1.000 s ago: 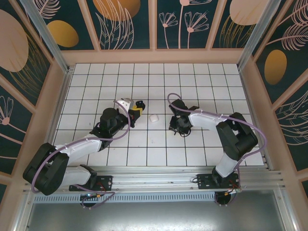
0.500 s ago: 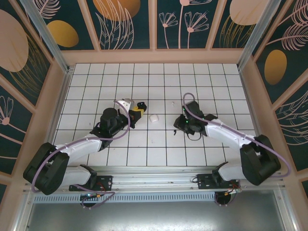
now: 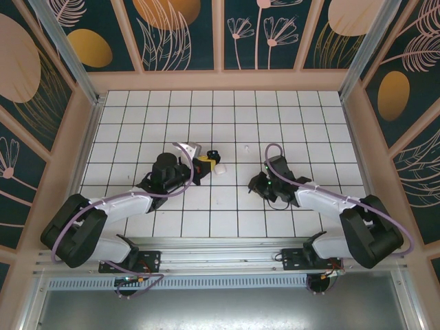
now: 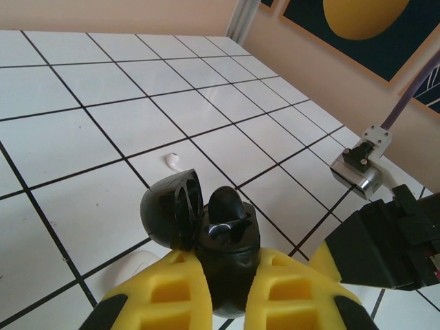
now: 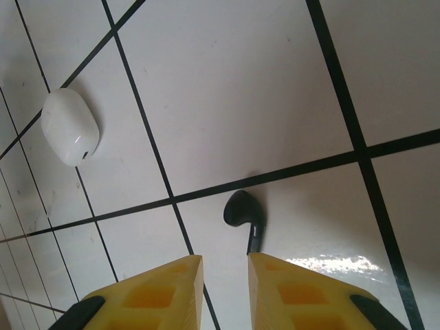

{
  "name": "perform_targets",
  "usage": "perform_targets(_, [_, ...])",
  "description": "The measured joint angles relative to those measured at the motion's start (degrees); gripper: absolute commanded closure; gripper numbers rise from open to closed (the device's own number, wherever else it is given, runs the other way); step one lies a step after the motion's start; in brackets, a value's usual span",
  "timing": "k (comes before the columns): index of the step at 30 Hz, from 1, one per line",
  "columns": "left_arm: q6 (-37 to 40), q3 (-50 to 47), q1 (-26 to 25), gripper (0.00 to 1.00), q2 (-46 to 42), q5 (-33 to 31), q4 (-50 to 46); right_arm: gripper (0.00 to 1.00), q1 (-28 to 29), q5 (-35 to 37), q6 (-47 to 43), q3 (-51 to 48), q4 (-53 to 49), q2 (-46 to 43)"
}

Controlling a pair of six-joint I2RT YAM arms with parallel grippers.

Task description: Insert wireless bluetooth earbuds into charging case

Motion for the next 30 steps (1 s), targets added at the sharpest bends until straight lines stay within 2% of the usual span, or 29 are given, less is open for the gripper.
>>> perform_targets(30, [0.0, 0.0, 0.0, 1.00, 0.0, 0.2, 0.0, 0.79, 0.0, 0.3, -1.4, 2.6, 0.3, 8.6])
